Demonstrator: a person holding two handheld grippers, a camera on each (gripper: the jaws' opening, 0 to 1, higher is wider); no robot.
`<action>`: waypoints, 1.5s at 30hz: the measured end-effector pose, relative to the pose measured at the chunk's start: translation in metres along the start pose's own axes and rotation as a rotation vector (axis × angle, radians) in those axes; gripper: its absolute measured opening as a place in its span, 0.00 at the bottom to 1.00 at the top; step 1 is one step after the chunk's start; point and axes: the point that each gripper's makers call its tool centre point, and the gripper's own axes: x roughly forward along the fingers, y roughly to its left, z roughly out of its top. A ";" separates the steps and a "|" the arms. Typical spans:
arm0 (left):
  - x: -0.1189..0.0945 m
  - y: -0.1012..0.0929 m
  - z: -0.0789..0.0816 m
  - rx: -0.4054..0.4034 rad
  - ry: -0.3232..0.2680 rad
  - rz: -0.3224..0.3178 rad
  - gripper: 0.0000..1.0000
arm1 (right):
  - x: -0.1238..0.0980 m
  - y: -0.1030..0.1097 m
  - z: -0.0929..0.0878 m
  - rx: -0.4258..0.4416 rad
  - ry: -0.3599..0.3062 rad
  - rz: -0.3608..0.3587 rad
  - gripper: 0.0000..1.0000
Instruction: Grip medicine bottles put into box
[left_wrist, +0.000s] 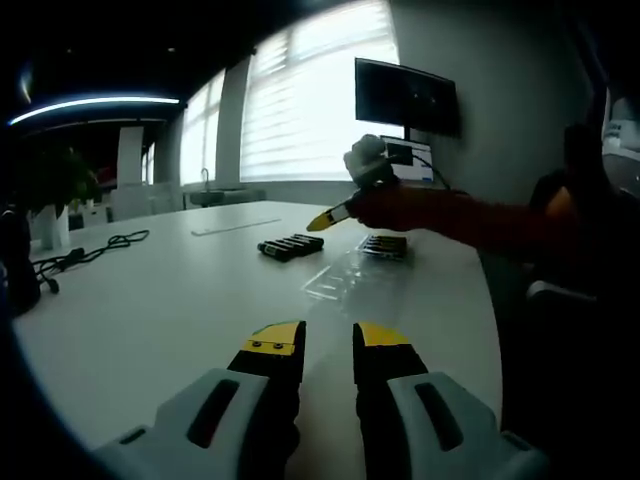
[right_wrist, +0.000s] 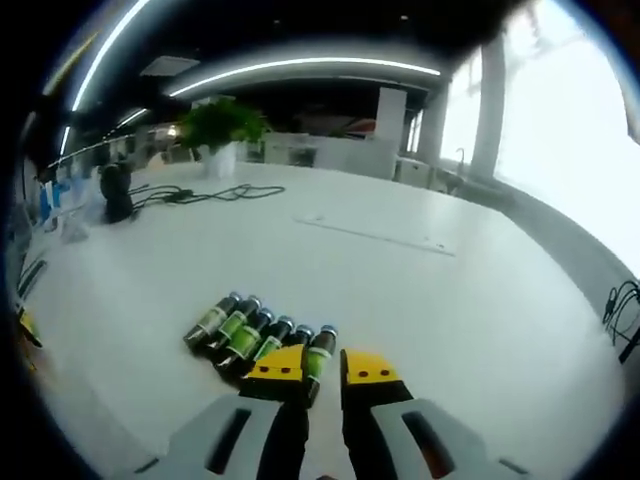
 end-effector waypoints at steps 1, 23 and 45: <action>0.000 0.000 0.000 0.000 0.000 0.000 0.13 | 0.001 0.001 0.000 -0.003 0.002 0.000 0.08; 0.000 -0.001 0.000 0.002 0.002 0.000 0.13 | 0.015 -0.006 -0.022 -0.008 0.094 -0.008 0.08; 0.001 -0.001 0.000 0.002 0.002 0.000 0.13 | -0.001 -0.006 -0.018 -0.009 0.063 -0.003 0.06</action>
